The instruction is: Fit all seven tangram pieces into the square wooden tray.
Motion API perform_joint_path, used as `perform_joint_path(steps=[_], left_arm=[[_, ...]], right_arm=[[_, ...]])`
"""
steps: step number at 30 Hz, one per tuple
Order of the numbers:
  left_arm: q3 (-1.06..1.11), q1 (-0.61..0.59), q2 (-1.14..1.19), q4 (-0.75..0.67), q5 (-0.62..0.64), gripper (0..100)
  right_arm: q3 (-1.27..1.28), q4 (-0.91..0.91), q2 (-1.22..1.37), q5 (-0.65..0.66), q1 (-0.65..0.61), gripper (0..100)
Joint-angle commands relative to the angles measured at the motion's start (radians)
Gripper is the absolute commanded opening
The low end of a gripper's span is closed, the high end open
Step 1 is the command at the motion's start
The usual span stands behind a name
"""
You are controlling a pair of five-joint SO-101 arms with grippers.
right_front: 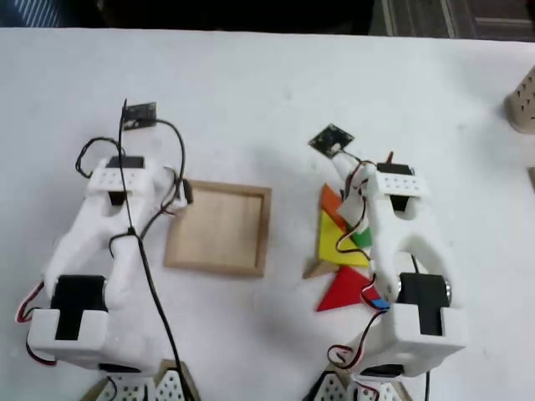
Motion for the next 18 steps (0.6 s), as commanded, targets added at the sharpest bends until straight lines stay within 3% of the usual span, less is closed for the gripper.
perform_joint_path(steps=[1,6,12,18], left_arm=[[-0.012,-0.007,-0.047,-0.023,0.003,23],[-0.012,-0.007,-0.047,-0.023,0.003,23],[-0.012,-0.010,-0.047,-0.023,0.003,23],[-0.012,-0.012,-0.047,-0.023,0.003,23]], right_arm=[[-0.005,0.007,0.007,0.049,0.007,25.1],[-0.009,-0.004,0.010,0.066,-0.008,24.5],[-0.009,-0.053,0.012,0.074,-0.018,10.5],[-0.009,-0.139,0.012,0.020,-0.012,16.2]])
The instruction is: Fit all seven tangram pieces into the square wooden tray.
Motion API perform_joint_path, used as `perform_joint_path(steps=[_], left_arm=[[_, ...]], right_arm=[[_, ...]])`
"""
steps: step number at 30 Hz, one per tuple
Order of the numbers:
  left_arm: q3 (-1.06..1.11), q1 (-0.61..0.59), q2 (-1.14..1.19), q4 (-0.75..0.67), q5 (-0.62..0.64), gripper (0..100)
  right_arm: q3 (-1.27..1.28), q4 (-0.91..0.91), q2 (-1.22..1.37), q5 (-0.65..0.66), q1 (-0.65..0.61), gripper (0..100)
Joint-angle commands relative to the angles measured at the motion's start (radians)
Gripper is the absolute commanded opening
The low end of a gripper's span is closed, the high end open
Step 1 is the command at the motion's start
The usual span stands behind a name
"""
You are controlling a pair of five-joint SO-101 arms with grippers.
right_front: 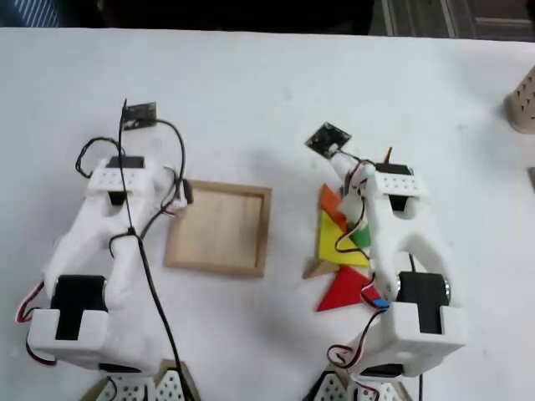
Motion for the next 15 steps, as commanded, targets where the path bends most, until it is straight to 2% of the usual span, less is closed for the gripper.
perform_joint_path(steps=[1,6,15], left_arm=[[-0.012,-0.012,-0.047,-0.023,0.003,23],[-0.012,-0.012,-0.047,-0.023,0.003,23],[-0.012,-0.008,-0.047,-0.023,0.003,23]], right_arm=[[-0.008,-0.056,0.002,-0.071,-0.001,17.1],[-0.009,-0.074,-0.002,-0.121,0.007,19.1],[-0.058,0.131,-0.035,-0.120,-0.001,19.1]])
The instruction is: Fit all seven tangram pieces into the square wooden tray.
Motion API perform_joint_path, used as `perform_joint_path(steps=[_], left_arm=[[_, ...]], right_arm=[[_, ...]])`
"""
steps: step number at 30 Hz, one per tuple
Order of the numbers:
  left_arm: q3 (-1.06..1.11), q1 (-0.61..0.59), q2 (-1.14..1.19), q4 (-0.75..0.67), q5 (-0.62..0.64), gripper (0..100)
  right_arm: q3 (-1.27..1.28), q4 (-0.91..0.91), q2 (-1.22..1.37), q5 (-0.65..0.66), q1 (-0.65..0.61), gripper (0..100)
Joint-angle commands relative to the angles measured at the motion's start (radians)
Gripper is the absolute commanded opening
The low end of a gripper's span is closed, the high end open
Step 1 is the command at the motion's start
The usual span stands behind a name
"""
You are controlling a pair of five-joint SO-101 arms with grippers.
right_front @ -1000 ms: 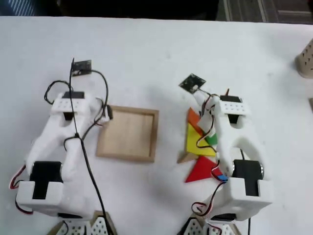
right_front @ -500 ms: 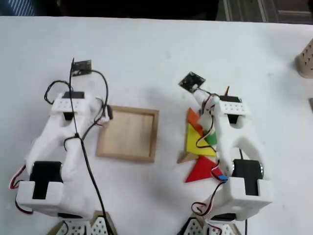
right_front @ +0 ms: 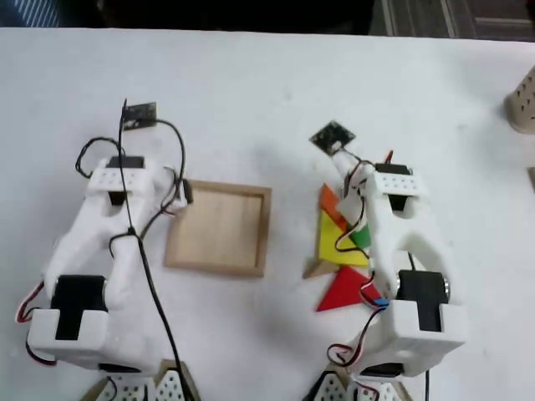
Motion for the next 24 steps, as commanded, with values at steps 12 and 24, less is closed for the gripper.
perform_joint_path(steps=[12,24], left_arm=[[-0.012,-0.008,-0.047,-0.023,0.003,23],[-0.014,-0.008,-0.048,-0.034,0.003,23]], right_arm=[[-0.153,-0.022,0.093,0.095,-0.001,27.6],[-0.431,0.262,0.236,-0.107,-0.044,30.7]])
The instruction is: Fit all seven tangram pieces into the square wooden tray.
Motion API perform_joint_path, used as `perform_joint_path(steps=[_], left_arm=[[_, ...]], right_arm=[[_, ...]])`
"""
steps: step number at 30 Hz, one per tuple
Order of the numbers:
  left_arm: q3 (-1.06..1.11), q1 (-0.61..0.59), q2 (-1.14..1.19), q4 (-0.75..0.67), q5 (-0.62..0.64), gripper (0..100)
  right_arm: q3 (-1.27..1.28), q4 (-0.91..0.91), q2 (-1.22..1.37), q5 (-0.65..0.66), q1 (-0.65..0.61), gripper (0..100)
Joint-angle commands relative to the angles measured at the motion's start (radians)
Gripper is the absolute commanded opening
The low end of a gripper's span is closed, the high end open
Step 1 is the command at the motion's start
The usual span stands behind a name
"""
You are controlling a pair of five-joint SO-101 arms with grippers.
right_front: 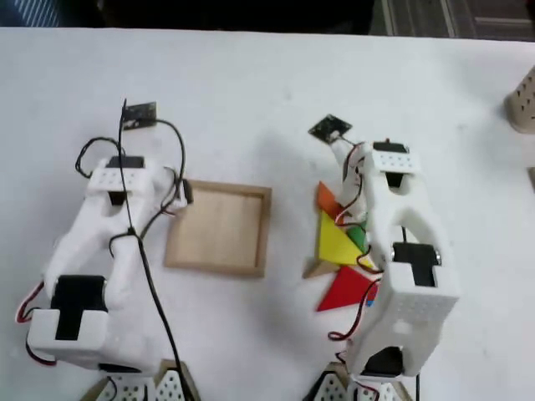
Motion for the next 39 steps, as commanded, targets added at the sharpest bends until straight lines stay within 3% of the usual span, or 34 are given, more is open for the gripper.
perform_joint_path(steps=[1,8,13,18,28,35,39], left_arm=[[-0.014,-0.010,-0.048,-0.037,0.003,23],[-0.014,-0.012,-0.048,-0.037,0.003,23],[-0.014,-0.012,-0.048,-0.037,0.003,23],[-0.014,-0.005,-0.048,-0.037,0.003,23],[-0.014,-0.010,-0.048,-0.037,0.003,23],[-0.012,-0.012,-0.048,-0.037,0.003,23],[-0.012,-0.012,-0.048,-0.037,0.003,23]], right_arm=[[-0.115,0.093,-0.004,-0.137,-0.048,30.1],[-0.201,0.110,-0.004,-0.261,-0.065,26.2],[-0.181,0.110,0.013,-0.245,-0.039,27.9],[-0.143,0.111,0.054,-0.150,-0.028,27.9],[-0.164,0.110,0.090,-0.140,-0.028,27.6],[-0.167,0.104,0.091,-0.147,-0.027,11.4],[-0.166,0.110,0.091,-0.149,-0.025,10.6]])
